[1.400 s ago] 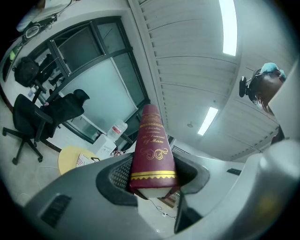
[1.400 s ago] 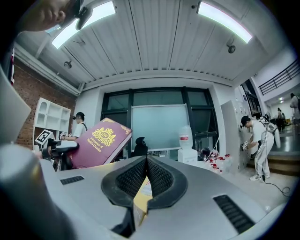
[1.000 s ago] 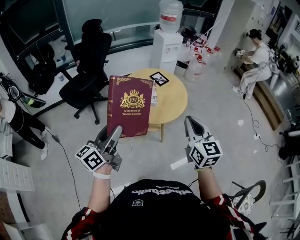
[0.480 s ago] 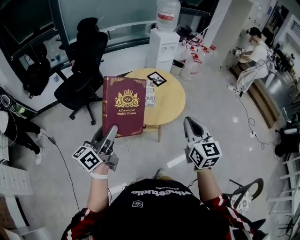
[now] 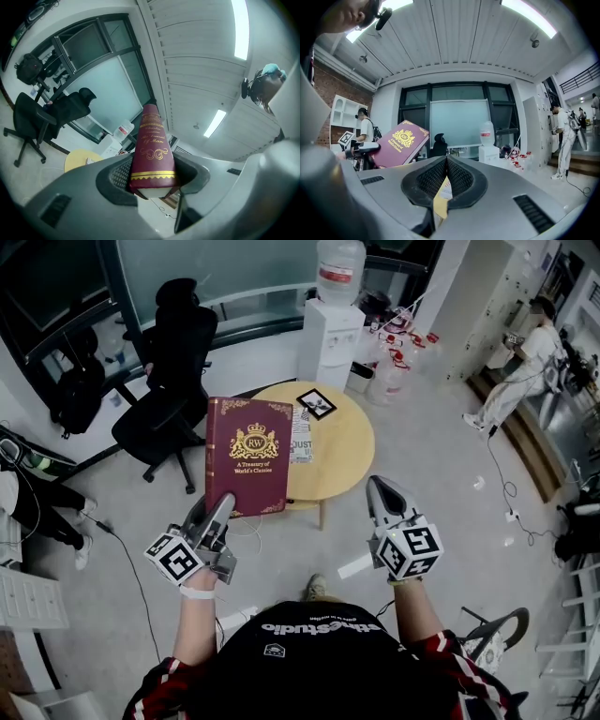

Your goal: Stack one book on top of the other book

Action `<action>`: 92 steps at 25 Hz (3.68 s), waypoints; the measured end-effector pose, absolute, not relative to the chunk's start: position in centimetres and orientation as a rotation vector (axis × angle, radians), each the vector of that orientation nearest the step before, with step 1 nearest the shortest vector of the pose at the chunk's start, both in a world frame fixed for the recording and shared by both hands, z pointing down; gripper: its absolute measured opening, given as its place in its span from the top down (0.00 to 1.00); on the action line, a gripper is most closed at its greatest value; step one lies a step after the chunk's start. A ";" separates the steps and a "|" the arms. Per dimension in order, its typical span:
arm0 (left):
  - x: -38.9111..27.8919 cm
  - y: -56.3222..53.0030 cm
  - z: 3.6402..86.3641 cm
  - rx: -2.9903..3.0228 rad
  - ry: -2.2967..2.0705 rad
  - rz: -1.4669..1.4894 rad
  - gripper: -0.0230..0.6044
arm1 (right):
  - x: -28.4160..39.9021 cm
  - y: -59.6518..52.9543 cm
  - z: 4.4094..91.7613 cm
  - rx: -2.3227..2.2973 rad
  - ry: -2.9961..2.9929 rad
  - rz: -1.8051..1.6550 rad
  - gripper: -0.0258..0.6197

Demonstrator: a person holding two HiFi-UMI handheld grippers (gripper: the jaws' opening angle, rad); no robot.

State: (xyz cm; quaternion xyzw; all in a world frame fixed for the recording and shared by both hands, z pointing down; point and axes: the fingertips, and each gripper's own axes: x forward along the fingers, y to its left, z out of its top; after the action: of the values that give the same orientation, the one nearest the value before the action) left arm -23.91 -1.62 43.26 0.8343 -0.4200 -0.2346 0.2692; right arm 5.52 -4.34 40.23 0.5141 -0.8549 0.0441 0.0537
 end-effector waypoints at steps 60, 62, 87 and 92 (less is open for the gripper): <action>-13.6 -24.3 50.6 2.051 -1.040 -0.529 0.62 | 11.4 -22.1 41.4 1.581 -2.626 0.189 0.91; -13.9 -25.3 51.2 2.055 -1.037 -0.514 0.62 | 10.8 -22.6 41.5 1.596 -2.616 0.187 0.91; -13.1 -34.4 62.7 1.853 -1.036 -0.401 0.62 | 9.5 -29.4 44.4 1.606 -2.519 0.202 0.91; -13.1 -35.0 65.1 1.808 -1.086 -0.378 0.62 | 9.9 -30.7 45.0 1.552 -2.547 0.207 0.91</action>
State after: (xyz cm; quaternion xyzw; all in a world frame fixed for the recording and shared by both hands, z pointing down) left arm -13.08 -34.97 65.11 0.7407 -0.4448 -0.1548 0.4791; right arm 9.86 -30.75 44.96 0.5175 -0.8495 0.0689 0.0759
